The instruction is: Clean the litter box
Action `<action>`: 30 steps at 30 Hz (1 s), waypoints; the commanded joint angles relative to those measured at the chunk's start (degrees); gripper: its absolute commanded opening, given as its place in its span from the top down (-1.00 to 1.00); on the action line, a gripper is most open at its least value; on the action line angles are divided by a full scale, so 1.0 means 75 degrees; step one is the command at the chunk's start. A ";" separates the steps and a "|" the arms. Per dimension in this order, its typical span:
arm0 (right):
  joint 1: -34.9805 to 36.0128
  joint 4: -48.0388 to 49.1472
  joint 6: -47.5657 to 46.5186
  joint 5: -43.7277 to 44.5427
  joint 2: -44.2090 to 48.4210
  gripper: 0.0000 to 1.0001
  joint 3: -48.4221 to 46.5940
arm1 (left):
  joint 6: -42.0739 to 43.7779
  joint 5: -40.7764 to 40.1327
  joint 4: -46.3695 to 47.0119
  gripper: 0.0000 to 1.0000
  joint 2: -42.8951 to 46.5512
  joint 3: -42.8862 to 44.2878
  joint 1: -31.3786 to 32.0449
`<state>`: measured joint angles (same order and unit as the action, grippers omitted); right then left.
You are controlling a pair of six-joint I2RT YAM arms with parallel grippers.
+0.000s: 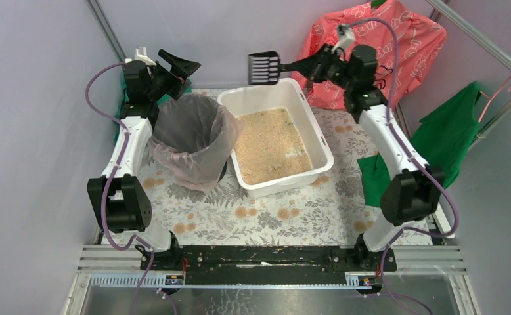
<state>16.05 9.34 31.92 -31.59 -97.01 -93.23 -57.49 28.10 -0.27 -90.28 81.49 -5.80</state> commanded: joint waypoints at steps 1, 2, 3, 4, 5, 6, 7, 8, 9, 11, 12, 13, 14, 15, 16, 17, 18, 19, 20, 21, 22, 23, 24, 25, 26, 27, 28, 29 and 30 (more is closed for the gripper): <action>-0.0554 -0.0112 -0.0308 -0.0123 0.0926 1.00 0.0242 | 0.0016 0.0119 0.0307 -0.97 0.0057 0.0000 -0.0070; -0.0624 -0.0694 -0.0769 -0.0021 0.0856 1.00 0.0129 | -0.0013 0.0129 0.0322 -0.97 0.0028 0.0014 -0.0067; -0.0630 -0.1547 -0.1273 0.0222 0.0742 1.00 -0.0115 | -0.0026 0.0144 0.0336 -0.97 0.0001 0.0020 -0.0059; -0.0632 -0.2189 -0.1737 0.0368 0.0581 1.00 -0.0358 | -0.0041 0.0156 0.0349 -0.97 -0.0035 0.0028 -0.0069; -0.0631 -0.2814 -0.2112 0.0498 0.0407 1.00 -0.0585 | -0.0069 0.0181 0.0363 -0.97 -0.0073 0.0031 -0.0070; -0.0635 -0.3374 -0.2457 0.0681 0.0211 1.00 -0.0820 | -0.0095 0.0186 0.0391 -0.97 -0.0107 0.0022 -0.0055; -0.0638 -0.3866 -0.2717 0.0797 0.0007 1.00 -0.1034 | -0.0102 0.0183 0.0399 -0.97 -0.0114 0.0030 -0.0055; -0.0634 -0.4395 -0.2967 0.0941 -0.0206 1.00 -0.1286 | -0.0103 0.0183 0.0416 -0.97 -0.0134 0.0043 -0.0055; -0.0640 -0.4846 -0.3215 0.1089 -0.0419 1.00 -0.1521 | -0.0093 0.0181 0.0406 -0.97 -0.0141 0.0038 -0.0055; -0.0634 -0.5682 -0.3674 0.1357 -0.0786 1.00 -0.1984 | -0.0033 0.0156 0.0373 -0.97 -0.0159 0.0048 -0.0051; -0.0630 -0.6003 -0.3828 0.1546 -0.0944 1.00 -0.2120 | 0.0002 0.0137 0.0330 -0.97 -0.0173 0.0046 -0.0053; -0.0629 -0.6277 -0.3965 0.1723 -0.1068 1.00 -0.2224 | 0.0021 0.0102 0.0299 -0.97 -0.0175 0.0055 -0.0056; -0.0623 -0.6501 -0.4145 0.1927 -0.1180 1.00 -0.2315 | 0.0035 0.0094 0.0285 -0.97 -0.0185 0.0056 -0.0054; -0.0603 -0.6777 -0.4212 0.2162 -0.1260 1.00 -0.2366 | 0.0037 0.0093 0.0283 -0.97 -0.0209 0.0062 -0.0053; -0.0576 -0.6902 -0.4484 0.2379 -0.1317 1.00 -0.2358 | 0.0028 0.0090 0.0291 -0.97 -0.0228 0.0058 -0.0049; -0.0555 -0.6996 -0.4632 0.2561 -0.1333 1.00 -0.2307 | 0.0017 0.0105 0.0303 -0.97 -0.0257 0.0076 -0.0050; -0.0532 -0.7064 -0.4709 0.2707 -0.1307 1.00 -0.2195 | 0.0005 0.0098 0.0311 -0.97 -0.0285 0.0089 -0.0050; -0.0516 -0.7063 -0.4783 0.2759 -0.1229 1.00 -0.2007 | -0.0008 0.0103 0.0323 -0.97 -0.0315 0.0109 -0.0056; -0.0493 -0.7025 -0.4835 0.2764 -0.1142 1.00 -0.1797 | -0.0010 0.0098 0.0334 -0.97 -0.0354 0.0131 -0.0049; -0.0449 -0.6978 -0.4893 0.2764 -0.1034 1.00 -0.1538 | -0.0020 0.0103 0.0340 -0.97 -0.0375 0.0167 -0.0050; -0.0401 -0.6941 -0.4983 0.2735 -0.0923 1.00 -0.1293 | -0.0021 0.0100 0.0344 -0.97 -0.0401 0.0172 -0.0057; -0.0325 -0.6896 -0.5056 0.2725 -0.0822 1.00 -0.1062 | -0.0030 0.0107 0.0356 -0.97 -0.0423 0.0197 -0.0054; -0.0250 -0.6867 -0.5147 0.2721 -0.0713 1.00 -0.0853 | -0.0033 0.0109 0.0371 -0.97 -0.0452 0.0205 -0.0053; -0.0132 -0.6860 -0.5245 0.2706 -0.0608 1.00 -0.0686 | -0.0044 0.0108 0.0365 -0.97 -0.0463 0.0210 -0.0055; -0.0020 -0.6839 -0.5328 0.2672 -0.0496 1.00 -0.0516 | -0.0055 0.0112 0.0375 -0.97 -0.0476 0.0219 -0.0049; 0.0082 -0.6832 -0.5410 0.2617 -0.0381 1.00 -0.0376 | -0.0048 0.0110 0.0375 -0.97 -0.0488 0.0211 -0.0042; 0.0178 -0.6844 -0.5460 0.2553 -0.0281 1.00 -0.0268 | -0.0045 0.0109 0.0369 -0.97 -0.0485 0.0203 -0.0036; 0.0262 -0.6872 -0.5499 0.2461 -0.0193 1.00 -0.0174 | -0.0045 0.0109 0.0374 -0.97 -0.0479 0.0187 -0.0045; 0.0332 -0.6891 -0.5509 0.2371 -0.0114 1.00 -0.0086 | -0.0039 0.0115 0.0380 -0.97 -0.0459 0.0171 -0.0038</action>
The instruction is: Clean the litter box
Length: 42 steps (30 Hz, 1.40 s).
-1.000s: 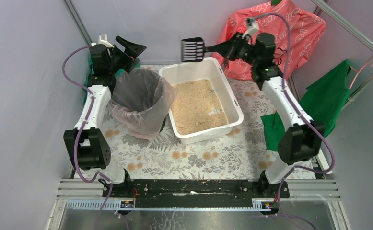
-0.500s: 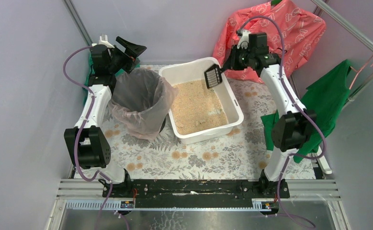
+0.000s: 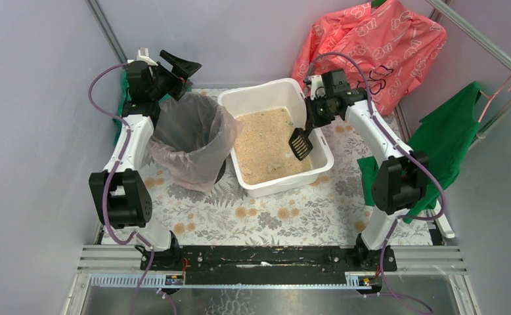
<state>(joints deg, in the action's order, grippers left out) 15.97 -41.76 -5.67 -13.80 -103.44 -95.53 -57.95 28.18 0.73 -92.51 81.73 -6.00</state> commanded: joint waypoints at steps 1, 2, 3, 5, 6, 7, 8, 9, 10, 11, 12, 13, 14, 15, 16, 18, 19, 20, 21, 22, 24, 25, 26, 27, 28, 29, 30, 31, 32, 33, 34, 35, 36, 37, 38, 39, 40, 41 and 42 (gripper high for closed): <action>0.0417 -0.0099 -0.0514 -0.0151 0.0799 1.00 0.0325 | 0.0027 0.0104 0.0235 -0.97 -0.0154 0.0116 -0.0019; 0.0485 -0.0108 -0.0523 -0.0298 0.0861 1.00 0.0495 | 0.0028 0.0095 0.0237 -0.97 -0.0140 0.0088 -0.0013; 0.0549 -0.0090 -0.0485 -0.0422 0.0892 1.00 0.0623 | 0.0038 0.0099 0.0250 -0.97 -0.0129 0.0072 -0.0015; 0.0611 -0.0033 -0.0353 -0.0783 0.0933 1.00 0.0867 | 0.0034 0.0099 0.0243 -0.97 -0.0085 0.0027 -0.0020; 0.0622 0.0016 -0.0260 -0.1025 0.0936 1.00 0.0957 | 0.0039 0.0108 0.0250 -0.97 -0.0077 0.0021 -0.0013; 0.0625 0.0133 -0.0150 -0.1280 0.0952 1.00 0.1054 | 0.0040 0.0111 0.0243 -0.97 -0.0058 0.0024 -0.0014; 0.0625 0.0271 -0.0024 -0.1561 0.0959 1.00 0.1144 | 0.0046 0.0120 0.0245 -0.97 -0.0044 0.0005 -0.0018; 0.0619 0.0444 0.0126 -0.1825 0.0960 1.00 0.1243 | 0.0051 0.0116 0.0240 -0.97 -0.0022 0.0001 -0.0014; 0.0624 0.0643 0.0308 -0.2073 0.0954 1.00 0.1364 | 0.0051 0.0110 0.0232 -0.97 -0.0018 -0.0015 -0.0014; 0.0625 0.0846 0.0442 -0.2386 0.0924 1.00 0.1460 | 0.0051 0.0120 0.0235 -0.97 0.0002 -0.0031 -0.0018; 0.0628 0.1008 0.0590 -0.2628 0.0856 1.00 0.1541 | 0.0051 0.0111 0.0231 -0.97 0.0013 -0.0040 -0.0011; 0.0625 0.1179 0.0691 -0.2858 0.0750 1.00 0.1621 | 0.0048 0.0115 0.0236 -0.97 0.0037 -0.0060 -0.0017; 0.0634 0.1310 0.0877 -0.3092 0.0649 1.00 0.1693 | 0.0051 0.0111 0.0240 -0.97 0.0050 -0.0083 -0.0016; 0.0636 0.1439 0.1012 -0.3267 0.0527 1.00 0.1742 | 0.0051 0.0124 0.0236 -0.97 0.0054 -0.0098 -0.0018; 0.0643 0.1608 0.1132 -0.3445 0.0396 1.00 0.1809 | 0.0051 0.0121 0.0241 -0.97 0.0071 -0.0110 -0.0011; 0.0647 0.1829 0.1287 -0.3846 0.0066 1.00 0.1849 | 0.0038 0.0114 0.0247 -0.97 0.0091 -0.0150 -0.0020; 0.0657 0.1898 0.1375 -0.3986 -0.0097 1.00 0.1829 | 0.0034 0.0136 0.0253 -0.97 0.0090 -0.0166 -0.0014; 0.0666 0.1885 0.1408 -0.4136 -0.0283 1.00 0.1767 | 0.0028 0.0142 0.0248 -0.97 0.0102 -0.0177 -0.0020; 0.0677 0.1855 0.1446 -0.4272 -0.0444 1.00 0.1693 | 0.0038 0.0134 0.0239 -0.97 0.0117 -0.0181 -0.0017; 0.0689 0.1805 0.1481 -0.4405 -0.0604 1.00 0.1611 | 0.0054 0.0139 0.0229 -0.97 0.0137 -0.0176 -0.0020; 0.0706 0.1538 0.1493 -0.4693 -0.0931 1.00 0.1382 | 0.0104 0.0095 0.0180 -0.97 0.0190 -0.0166 -0.0021; 0.0713 0.1349 0.1447 -0.4821 -0.1092 1.00 0.1276 | 0.0136 0.0080 0.0132 -0.97 0.0204 -0.0151 -0.0020; 0.0721 0.1142 0.1391 -0.4907 -0.1223 1.00 0.1186 | 0.0164 0.0056 0.0100 -0.97 0.0219 -0.0132 -0.0026; 0.0738 0.0912 0.1328 -0.4978 -0.1327 1.00 0.1120 | 0.0186 0.0053 0.0071 -0.97 0.0229 -0.0129 -0.0021; 0.0742 0.0856 0.1289 -0.5040 -0.1373 1.00 0.1098 | 0.0200 0.0047 0.0066 -0.97 0.0231 -0.0137 -0.0028; 0.0742 0.0844 0.1300 -0.5118 -0.1377 1.00 0.1114 | 0.0203 0.0040 0.0066 -0.97 0.0240 -0.0140 -0.0024; 0.0742 0.0881 0.1318 -0.5226 -0.1348 1.00 0.1122 | 0.0202 0.0045 0.0066 -0.97 0.0242 -0.0130 -0.0031; 0.0733 0.0940 0.1376 -0.5412 -0.1330 1.00 0.1157 | 0.0193 0.0037 0.0069 -0.97 0.0235 -0.0133 -0.0025; 0.0737 0.0980 0.1439 -0.5699 -0.1319 1.00 0.1147 | 0.0176 0.0043 0.0093 -0.97 0.0231 -0.0145 -0.0027; 0.0731 0.0985 0.1508 -0.5963 -0.1345 1.00 0.1123 | 0.0150 0.0039 0.0117 -0.97 0.0219 -0.0138 -0.0026; 0.0729 0.0996 0.1571 -0.6286 -0.1389 1.00 0.1097 | 0.0121 0.0062 0.0159 -0.97 0.0196 -0.0132 -0.0030; 0.0730 0.0994 0.1621 -0.6583 -0.1445 1.00 0.1073 | 0.0086 0.0077 0.0194 -0.97 0.0185 -0.0130 -0.0026; 0.0730 0.0991 0.1667 -0.6790 -0.1499 1.00 0.1053 | 0.0062 0.0091 0.0222 -0.97 0.0156 -0.0121 -0.0031; 0.0731 0.0994 0.1699 -0.6835 -0.1539 1.00 0.1028 | 0.0044 0.0110 0.0244 -0.97 0.0139 -0.0107 -0.0025; 0.0731 0.0988 0.1715 -0.6833 -0.1556 1.00 0.1015 | 0.0034 0.0121 0.0251 -0.97 0.0126 -0.0096 -0.0030; 0.0720 0.0958 0.1717 -0.6814 -0.1568 1.00 0.0982 | 0.0029 0.0115 0.0255 -0.97 0.0117 -0.0086 -0.0029; 0.0694 0.0940 0.1732 -0.6724 -0.1571 1.00 0.0937 | 0.0028 0.0110 0.0261 -0.97 0.0114 -0.0073 -0.0027; 0.0667 0.0964 0.1781 -0.6688 -0.1580 1.00 0.0917 | 0.0038 0.0123 0.0264 -0.97 0.0115 -0.0072 -0.0026; 0.0620 0.1006 0.1838 -0.6745 -0.1593 1.00 0.0898 | 0.0039 0.0127 0.0262 -0.97 0.0112 -0.0073 -0.0021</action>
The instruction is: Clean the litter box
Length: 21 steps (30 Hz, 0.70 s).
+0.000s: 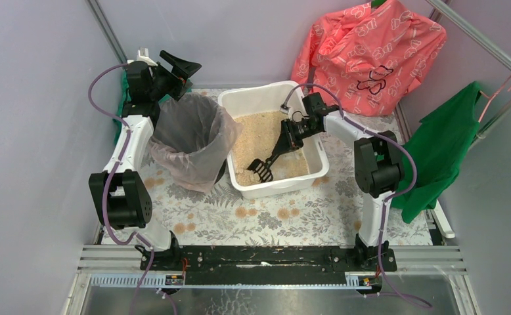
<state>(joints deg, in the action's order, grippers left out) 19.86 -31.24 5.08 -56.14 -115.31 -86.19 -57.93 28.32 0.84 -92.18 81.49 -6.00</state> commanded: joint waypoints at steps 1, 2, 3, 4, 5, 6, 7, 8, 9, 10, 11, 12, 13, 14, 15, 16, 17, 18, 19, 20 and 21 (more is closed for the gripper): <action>0.0044 -0.0318 0.0517 -0.1149 -0.0018 1.00 -0.0353 | 0.0047 0.0103 0.0235 -0.97 0.0084 -0.0047 -0.0022; -0.0014 -0.0212 0.0619 -0.1236 -0.0029 1.00 -0.0351 | 0.0048 0.0103 0.0231 -0.97 0.0091 -0.0067 -0.0026; -0.0082 -0.0149 0.0709 -0.1343 -0.0047 1.00 -0.0365 | 0.0059 0.0108 0.0237 -0.97 0.0099 -0.0072 -0.0031; -0.0143 -0.0047 0.0838 -0.1376 -0.0049 1.00 -0.0387 | 0.0070 0.0104 0.0230 -0.97 0.0104 -0.0077 -0.0026; -0.0210 0.0125 0.1007 -0.1499 -0.0038 1.00 -0.0386 | 0.0085 0.0112 0.0213 -0.97 0.0112 -0.0075 -0.0025; -0.0276 0.0249 0.1166 -0.1567 -0.0036 1.00 -0.0410 | 0.0104 0.0094 0.0204 -0.97 0.0107 -0.0075 -0.0028; -0.0334 0.0392 0.1309 -0.1527 -0.0020 1.00 -0.0443 | 0.0114 0.0093 0.0191 -0.97 0.0124 -0.0080 -0.0032; -0.0391 0.0533 0.1491 -0.1522 0.0001 1.00 -0.0458 | 0.0127 0.0087 0.0185 -0.97 0.0124 -0.0068 -0.0032; -0.0451 0.0672 0.1628 -0.1526 0.0016 1.00 -0.0496 | 0.0130 0.0090 0.0186 -0.97 0.0132 -0.0077 -0.0031; -0.0523 0.0867 0.1805 -0.1562 0.0031 1.00 -0.0500 | 0.0122 0.0089 0.0186 -0.97 0.0119 -0.0075 -0.0022; -0.0583 0.1104 0.2090 -0.1597 0.0053 1.00 -0.0476 | 0.0129 0.0081 0.0186 -0.97 0.0111 -0.0082 -0.0029; -0.0639 0.1296 0.2236 -0.1626 0.0057 1.00 -0.0483 | 0.0130 0.0083 0.0187 -0.97 0.0112 -0.0074 -0.0029; -0.0687 0.1463 0.2391 -0.1672 0.0049 1.00 -0.0494 | 0.0125 0.0080 0.0202 -0.97 0.0088 -0.0069 -0.0026; -0.0728 0.1625 0.2533 -0.1707 0.0032 1.00 -0.0512 | 0.0120 0.0089 0.0203 -0.97 0.0085 -0.0061 -0.0034; -0.0755 0.1754 0.2646 -0.1719 0.0015 1.00 -0.0543 | 0.0126 0.0100 0.0201 -0.97 0.0069 -0.0055 -0.0037; -0.0775 0.1814 0.2716 -0.1739 -0.0014 1.00 -0.0597 | 0.0130 0.0093 0.0208 -0.97 0.0065 -0.0046 -0.0043; -0.0799 0.1847 0.2772 -0.1742 -0.0032 1.00 -0.0645 | 0.0123 0.0098 0.0212 -0.97 0.0052 -0.0028 -0.0036; -0.0823 0.1861 0.2789 -0.1728 -0.0054 1.00 -0.0702 | 0.0116 0.0100 0.0224 -0.97 0.0040 -0.0026 -0.0036; -0.0845 0.1883 0.2816 -0.1726 -0.0075 1.00 -0.0749 | 0.0118 0.0094 0.0223 -0.97 0.0028 -0.0016 -0.0040; -0.0868 0.1907 0.2860 -0.1720 -0.0088 1.00 -0.0788 | 0.0119 0.0092 0.0226 -0.97 0.0021 0.0002 -0.0042; -0.0902 0.1960 0.2914 -0.1696 -0.0100 1.00 -0.0808 | 0.0129 0.0093 0.0219 -0.97 0.0021 0.0004 -0.0041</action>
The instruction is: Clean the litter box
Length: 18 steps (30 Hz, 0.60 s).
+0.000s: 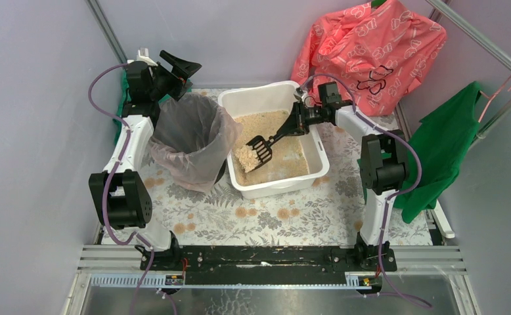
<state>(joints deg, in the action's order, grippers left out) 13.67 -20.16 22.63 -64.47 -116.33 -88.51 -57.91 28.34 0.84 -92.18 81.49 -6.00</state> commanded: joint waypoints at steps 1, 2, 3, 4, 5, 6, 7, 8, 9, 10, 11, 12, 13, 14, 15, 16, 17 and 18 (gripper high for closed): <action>-0.0112 0.0519 0.0611 -0.0571 0.0032 1.00 -0.0519 | 0.0126 0.0082 0.0207 -0.97 0.0021 0.0013 -0.0038; -0.0160 0.0555 0.0660 -0.0544 0.0019 1.00 -0.0540 | 0.0127 0.0084 0.0205 -0.97 0.0015 0.0020 -0.0042; -0.0216 0.0566 0.0698 -0.0485 0.0019 1.00 -0.0564 | 0.0125 0.0078 0.0212 -0.97 0.0010 0.0021 -0.0051; -0.0271 0.0557 0.0708 -0.0422 0.0019 1.00 -0.0597 | 0.0121 0.0077 0.0207 -0.97 0.0001 0.0021 -0.0048; -0.0344 0.0562 0.0737 -0.0360 0.0028 1.00 -0.0624 | 0.0127 0.0077 0.0215 -0.97 0.0001 0.0015 -0.0052; -0.0427 0.0575 0.0794 -0.0323 0.0046 1.00 -0.0647 | 0.0119 0.0077 0.0213 -0.97 0.0000 0.0006 -0.0062; -0.0517 0.0579 0.0828 -0.0287 0.0059 1.00 -0.0669 | 0.0124 0.0080 0.0213 -0.97 0.0016 0.0019 -0.0067; -0.0620 0.0573 0.0834 -0.0261 0.0074 1.00 -0.0684 | 0.0124 0.0077 0.0216 -0.97 0.0019 0.0018 -0.0063; -0.0726 0.0568 0.0840 -0.0218 0.0101 1.00 -0.0684 | 0.0126 0.0083 0.0209 -0.97 0.0018 0.0015 -0.0070; -0.0835 0.0573 0.0851 -0.0182 0.0121 1.00 -0.0665 | 0.0117 0.0078 0.0209 -0.97 0.0008 0.0010 -0.0075; -0.0935 0.0603 0.0875 -0.0157 0.0165 1.00 -0.0626 | 0.0116 0.0083 0.0212 -0.97 -0.0001 0.0028 -0.0068; -0.1053 0.0663 0.0923 -0.0108 0.0209 1.00 -0.0552 | 0.0116 0.0079 0.0210 -0.97 -0.0001 0.0038 -0.0069; -0.1152 0.0773 0.1010 -0.0069 0.0268 1.00 -0.0469 | 0.0114 0.0094 0.0206 -0.97 -0.0012 0.0060 -0.0070; -0.1235 0.0906 0.1111 -0.0059 0.0324 1.00 -0.0377 | 0.0115 0.0098 0.0202 -0.97 -0.0033 0.0070 -0.0072; -0.1307 0.1015 0.1222 -0.0017 0.0393 1.00 -0.0300 | 0.0116 0.0106 0.0197 -0.97 -0.0032 0.0080 -0.0077; -0.1358 0.1183 0.1362 -0.0019 0.0470 1.00 -0.0228 | 0.0106 0.0101 0.0203 -0.97 -0.0044 0.0094 -0.0079; -0.1406 0.1426 0.1634 -0.0038 0.0540 1.00 -0.0094 | 0.0097 0.0107 0.0203 -0.97 -0.0048 0.0099 -0.0072; -0.1444 0.1694 0.1923 -0.0016 0.0633 1.00 0.0020 | 0.0097 0.0112 0.0213 -0.97 -0.0058 0.0107 -0.0075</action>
<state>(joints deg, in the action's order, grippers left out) 4.03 -14.37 29.80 -63.37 -116.29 -90.08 -57.91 28.34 0.84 -92.18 81.49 -6.11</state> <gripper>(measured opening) 0.201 0.986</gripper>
